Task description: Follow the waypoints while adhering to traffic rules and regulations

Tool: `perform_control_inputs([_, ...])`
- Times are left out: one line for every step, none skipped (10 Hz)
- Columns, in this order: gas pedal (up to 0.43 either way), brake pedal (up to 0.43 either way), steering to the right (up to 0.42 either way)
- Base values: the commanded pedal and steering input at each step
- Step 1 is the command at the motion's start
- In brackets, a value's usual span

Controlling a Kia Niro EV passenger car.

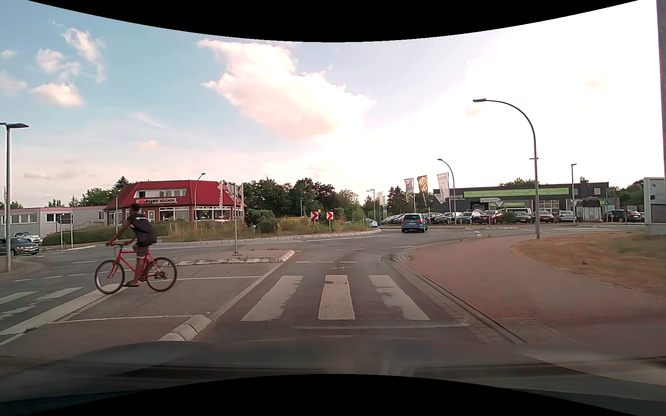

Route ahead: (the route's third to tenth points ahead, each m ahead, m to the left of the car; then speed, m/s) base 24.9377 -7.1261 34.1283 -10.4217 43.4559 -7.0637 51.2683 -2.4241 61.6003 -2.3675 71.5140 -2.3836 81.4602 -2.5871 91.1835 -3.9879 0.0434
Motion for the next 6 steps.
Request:
perform_control_inputs([0.000,0.000,-0.006])
perform_control_inputs([0.000,0.000,-0.007])
perform_control_inputs([0.000,0.000,-0.007])
perform_control_inputs([0.000,0.000,-0.007])
perform_control_inputs([0.130,0.000,-0.007])
perform_control_inputs([0.169,0.000,-0.007])
